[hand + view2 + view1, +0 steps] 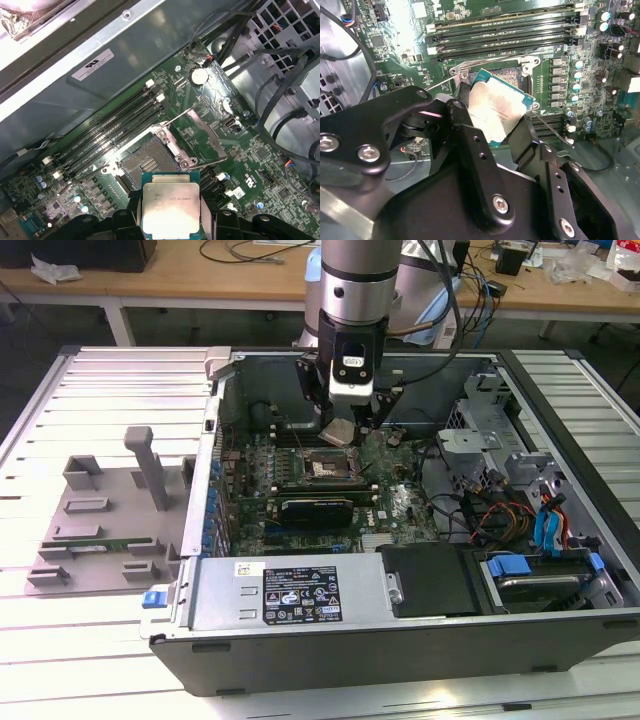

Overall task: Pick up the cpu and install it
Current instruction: 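Place the cpu into insertion slot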

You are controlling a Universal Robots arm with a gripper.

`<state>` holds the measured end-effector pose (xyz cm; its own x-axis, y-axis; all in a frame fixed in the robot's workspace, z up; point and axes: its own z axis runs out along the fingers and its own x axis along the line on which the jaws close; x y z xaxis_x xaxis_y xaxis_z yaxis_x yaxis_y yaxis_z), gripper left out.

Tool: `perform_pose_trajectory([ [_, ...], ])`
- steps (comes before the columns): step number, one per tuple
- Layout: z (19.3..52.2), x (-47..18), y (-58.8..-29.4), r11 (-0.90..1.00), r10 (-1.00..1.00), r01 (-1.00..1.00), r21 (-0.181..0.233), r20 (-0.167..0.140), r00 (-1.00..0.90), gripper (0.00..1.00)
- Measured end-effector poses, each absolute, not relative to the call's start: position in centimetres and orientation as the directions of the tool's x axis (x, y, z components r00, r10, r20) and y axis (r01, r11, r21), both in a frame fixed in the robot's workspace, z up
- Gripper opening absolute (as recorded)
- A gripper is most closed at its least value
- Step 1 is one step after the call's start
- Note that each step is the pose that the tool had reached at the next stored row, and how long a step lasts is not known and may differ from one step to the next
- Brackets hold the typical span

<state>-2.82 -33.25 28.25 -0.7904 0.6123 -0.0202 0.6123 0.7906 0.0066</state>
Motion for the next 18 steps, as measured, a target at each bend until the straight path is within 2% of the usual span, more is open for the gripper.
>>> perform_pose_trajectory([
  [18, 28.25, -2.83, -33.25, 0.691, 0.722, 0.723, 0.006, -0.02, -0.691, 0.55],
])
